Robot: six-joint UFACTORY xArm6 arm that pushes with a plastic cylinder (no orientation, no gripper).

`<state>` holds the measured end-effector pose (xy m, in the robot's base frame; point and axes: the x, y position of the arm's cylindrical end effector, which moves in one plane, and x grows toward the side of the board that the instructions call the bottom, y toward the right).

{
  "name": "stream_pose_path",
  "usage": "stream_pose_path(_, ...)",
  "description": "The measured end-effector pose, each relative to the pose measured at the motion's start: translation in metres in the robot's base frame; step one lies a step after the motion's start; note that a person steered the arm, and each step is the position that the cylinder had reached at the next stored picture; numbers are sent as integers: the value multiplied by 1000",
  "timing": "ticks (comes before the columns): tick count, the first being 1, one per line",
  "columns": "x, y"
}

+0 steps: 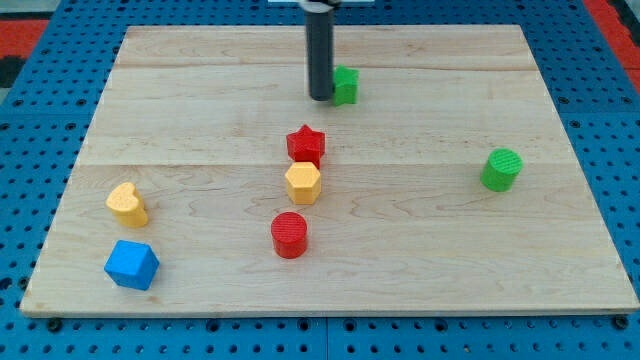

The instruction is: Slide the yellow heart to the top right of the red star

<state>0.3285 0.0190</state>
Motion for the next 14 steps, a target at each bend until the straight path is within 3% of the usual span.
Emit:
stream_pose_path(1,-6,57)
stream_pose_path(2,-25,1)
stream_pose_path(3,-12,-119)
stream_pose_path(4,50,-249)
stream_pose_path(5,112,-323)
stream_pose_path(7,212,-254)
stream_pose_path(8,214,-239)
stream_pose_path(10,169,-199)
stream_pose_path(12,194,-150)
stream_pose_path(14,93,-152)
